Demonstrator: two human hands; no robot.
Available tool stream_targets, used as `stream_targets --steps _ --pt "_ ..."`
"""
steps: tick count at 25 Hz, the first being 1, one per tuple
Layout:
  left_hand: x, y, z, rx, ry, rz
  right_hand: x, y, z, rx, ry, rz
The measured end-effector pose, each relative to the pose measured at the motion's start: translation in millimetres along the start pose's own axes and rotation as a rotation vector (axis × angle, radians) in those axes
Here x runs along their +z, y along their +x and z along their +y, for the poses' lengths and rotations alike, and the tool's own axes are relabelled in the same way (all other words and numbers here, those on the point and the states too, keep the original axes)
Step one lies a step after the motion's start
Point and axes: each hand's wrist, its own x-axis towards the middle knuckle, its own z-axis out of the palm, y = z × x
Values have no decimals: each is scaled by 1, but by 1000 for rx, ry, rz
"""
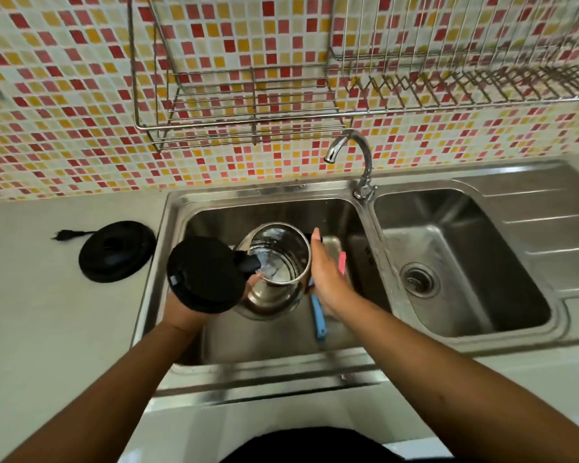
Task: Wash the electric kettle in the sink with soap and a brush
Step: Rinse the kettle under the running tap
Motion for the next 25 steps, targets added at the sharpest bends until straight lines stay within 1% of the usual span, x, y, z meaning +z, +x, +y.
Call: stream_targets --steps 1,2,3,4,5,6,7,8,9,10,11,12,13,14,15,16,17,18,19,22,25 --pt "5 -6 -1 45 13 -31 -6 6 1 -22 -27 1" --pt "7 -15 8 71 -27 -80 -11 6 -3 -69 -19 8" --pt "4 -22 18 29 -22 -117 -16 9 -5 -129 35 -7" --pt "0 -30 32 24 20 -151 -17 10 -8 -162 100 -16" --pt "-5 -30 43 29 52 -141 -16 7 -13 -163 123 -41" --pt "-10 -27 49 49 9 -96 -13 8 -12 -129 139 -55" --pt "-15 -24 59 81 40 -51 -10 8 -10 -98 144 -86" --pt "-20 -23 76 150 26 -43 -10 8 -7 -80 145 -136" --pt "-24 -26 96 225 18 -67 -13 8 -2 -102 128 -175" --pt "-25 -30 113 296 -1 -112 -20 11 3 -158 106 -174" --pt "-25 -31 127 333 2 -149 -30 14 9 -250 26 -140" --pt "-24 -31 140 416 43 -158 -42 20 18 -359 -90 -90" --pt "-24 -27 148 511 171 -161 -58 25 30 -455 -278 -6" --pt "-24 -23 154 588 303 -211 -75 32 47 -522 -502 94" --pt "-23 -17 155 639 425 -288 -91 40 65 -549 -735 181" --pt "-20 -10 156 647 557 -367 -105 48 83 -519 -938 230" --pt "-17 -5 159 659 666 -418 -115 55 101 -456 -1080 238" --pt "-12 -2 164 640 742 -443 -121 60 115 -402 -1163 222" --pt "-6 2 171 628 809 -449 -126 62 124 -395 -1191 211" --pt "6 11 196 592 1014 -475 -128 62 129 -488 -1196 259" --pt "30 18 209 537 1220 -564 -128 68 134 -480 -1232 270"
